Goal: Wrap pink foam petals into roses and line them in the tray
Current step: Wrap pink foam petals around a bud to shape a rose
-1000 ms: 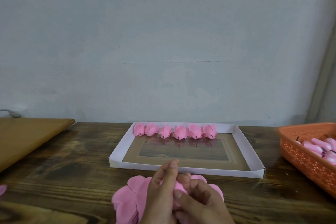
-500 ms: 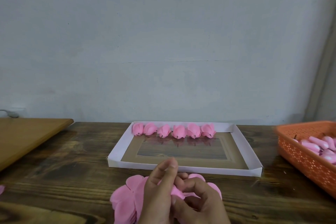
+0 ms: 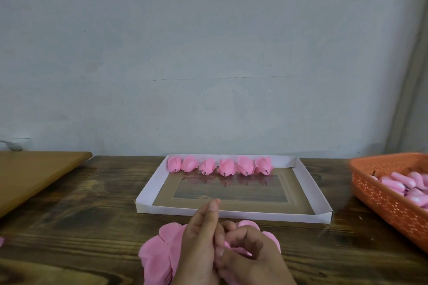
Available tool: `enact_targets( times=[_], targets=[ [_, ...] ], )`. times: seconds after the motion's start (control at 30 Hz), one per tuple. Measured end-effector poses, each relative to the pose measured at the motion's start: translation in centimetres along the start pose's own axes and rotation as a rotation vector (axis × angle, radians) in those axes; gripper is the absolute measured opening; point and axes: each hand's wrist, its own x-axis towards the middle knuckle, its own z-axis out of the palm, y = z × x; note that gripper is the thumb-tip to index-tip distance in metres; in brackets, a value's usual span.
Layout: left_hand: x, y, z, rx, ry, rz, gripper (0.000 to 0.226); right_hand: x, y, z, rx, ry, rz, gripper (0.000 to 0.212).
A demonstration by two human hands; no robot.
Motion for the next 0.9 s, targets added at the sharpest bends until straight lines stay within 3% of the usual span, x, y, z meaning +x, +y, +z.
enact_targets(
  times=[0.13, 0.27, 0.43, 0.7, 0.9],
  targets=[
    [-0.21, 0.04, -0.11, -0.01, 0.01, -0.016, 0.027, -0.13, 0.17, 0.15, -0.116, 0.012, -0.057, 0.031],
    [-0.01, 0.06, -0.03, 0.004, 0.009, -0.012, 0.041, -0.12, 0.03, -0.14, -0.2, -0.004, -0.068, 0.031],
    [0.2, 0.1, -0.03, -0.019, 0.013, 0.013, 0.04, -0.22, -0.39, 0.05, -0.283, 0.005, -0.074, 0.032],
    [-0.15, 0.15, 0.48, -0.062, 0.013, 0.002, 0.038, 0.16, 0.1, -0.54, -0.324, -0.001, -0.116, 0.013],
    [0.02, 0.06, 0.19, -0.002, -0.022, 0.019, 0.047, 0.56, 0.55, -0.85, -0.226, 0.004, -0.166, 0.011]
  ],
)
